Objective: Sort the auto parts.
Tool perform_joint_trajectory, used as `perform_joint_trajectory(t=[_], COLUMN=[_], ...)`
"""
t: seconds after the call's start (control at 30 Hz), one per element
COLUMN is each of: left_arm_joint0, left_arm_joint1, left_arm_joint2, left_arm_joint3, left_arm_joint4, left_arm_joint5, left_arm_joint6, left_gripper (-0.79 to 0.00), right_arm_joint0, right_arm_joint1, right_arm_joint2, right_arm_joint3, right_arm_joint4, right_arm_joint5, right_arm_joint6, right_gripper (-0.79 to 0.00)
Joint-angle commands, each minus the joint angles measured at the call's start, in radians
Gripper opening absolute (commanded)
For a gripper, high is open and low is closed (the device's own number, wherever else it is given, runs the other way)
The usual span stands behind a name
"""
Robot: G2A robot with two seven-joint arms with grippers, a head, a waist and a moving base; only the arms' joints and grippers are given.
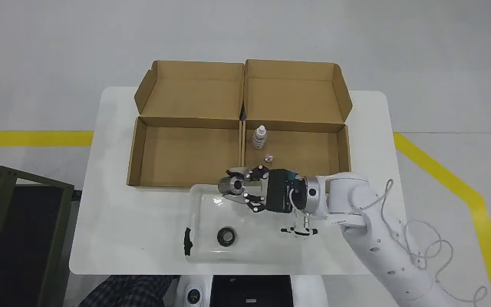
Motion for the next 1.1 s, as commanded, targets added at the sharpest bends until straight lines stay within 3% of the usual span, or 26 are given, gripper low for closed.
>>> perform_joint_trajectory(t=[0.0,0.53,1.07], left_arm_joint0=[0.0,0.0,0.0], left_arm_joint1=[0.0,0.0,0.0], left_arm_joint2=[0.0,0.0,0.0], left_arm_joint3=[0.0,0.0,0.0], left_arm_joint4=[0.0,0.0,0.0], left_arm_joint5=[0.0,0.0,0.0], left_arm_joint6=[0.0,0.0,0.0], left_gripper=[0.0,0.0,0.0], right_arm_joint0=[-0.014,-0.06,0.058], right_arm_joint1=[0.004,0.015,-0.008], right_arm_joint2=[0.03,0.115,-0.027], right_arm_joint3=[-0.011,-0.042,0.007], right_arm_joint4=[0.012,0.081,-0.053], right_arm_joint5=[0.001,0.0,0.077], right_arm_joint6=[-0.014,-0.1,-0.002], right_gripper=[-0.785,-0.785,-0.785])
